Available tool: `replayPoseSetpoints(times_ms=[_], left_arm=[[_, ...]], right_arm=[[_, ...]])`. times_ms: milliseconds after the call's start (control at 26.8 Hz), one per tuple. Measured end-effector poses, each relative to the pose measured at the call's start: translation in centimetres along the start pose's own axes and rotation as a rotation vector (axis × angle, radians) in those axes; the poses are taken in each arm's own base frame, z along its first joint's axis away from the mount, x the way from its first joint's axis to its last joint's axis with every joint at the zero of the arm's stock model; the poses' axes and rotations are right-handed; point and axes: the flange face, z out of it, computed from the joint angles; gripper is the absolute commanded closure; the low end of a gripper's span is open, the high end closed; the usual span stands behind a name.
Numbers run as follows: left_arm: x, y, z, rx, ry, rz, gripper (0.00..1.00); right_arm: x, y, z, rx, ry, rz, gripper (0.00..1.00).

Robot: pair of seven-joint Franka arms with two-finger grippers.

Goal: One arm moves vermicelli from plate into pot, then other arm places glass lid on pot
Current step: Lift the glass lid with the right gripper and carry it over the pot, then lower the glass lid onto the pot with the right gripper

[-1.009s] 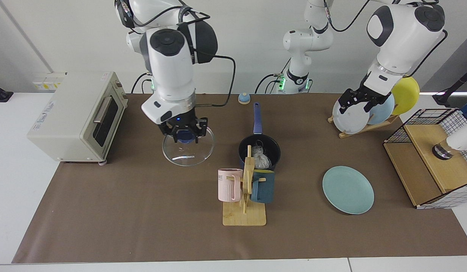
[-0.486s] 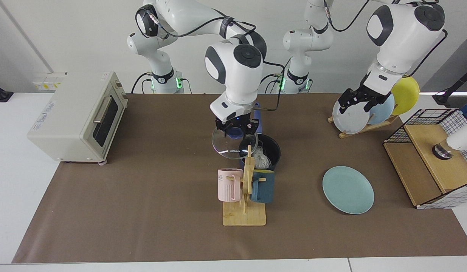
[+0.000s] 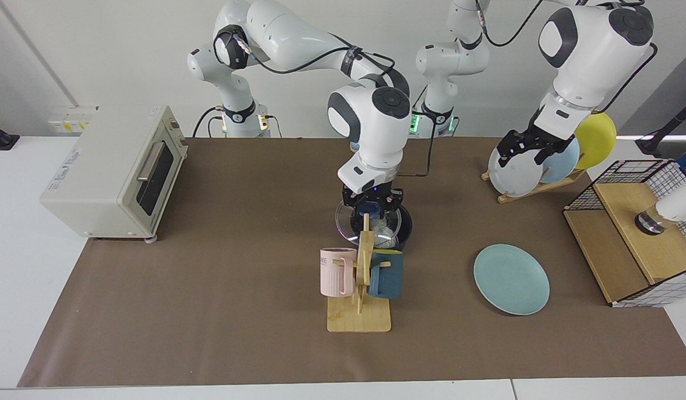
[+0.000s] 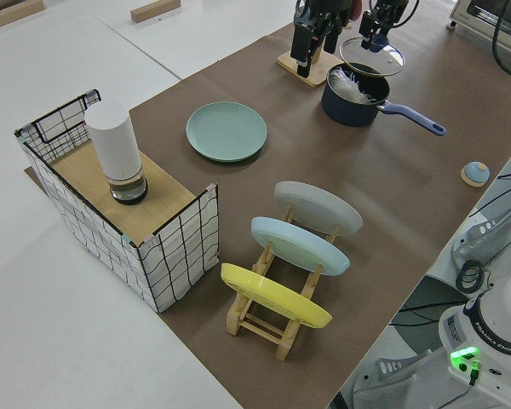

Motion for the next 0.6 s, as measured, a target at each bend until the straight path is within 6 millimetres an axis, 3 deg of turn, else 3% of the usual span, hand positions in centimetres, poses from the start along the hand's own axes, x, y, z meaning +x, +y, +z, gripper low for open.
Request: replayPoseSetpoints(times_ms=[336,598], left_arm=[[0.0,0.0,0.0,0.000,0.000,0.000,0.00],[0.0,0.0,0.0,0.000,0.000,0.000,0.00]], right_arm=[[-1.8,-3.5,1.7,0.016,0.018,-0.048,1.00],[-2.2,-4.0,1.5,0.019,0.023,-0.057,1.00]])
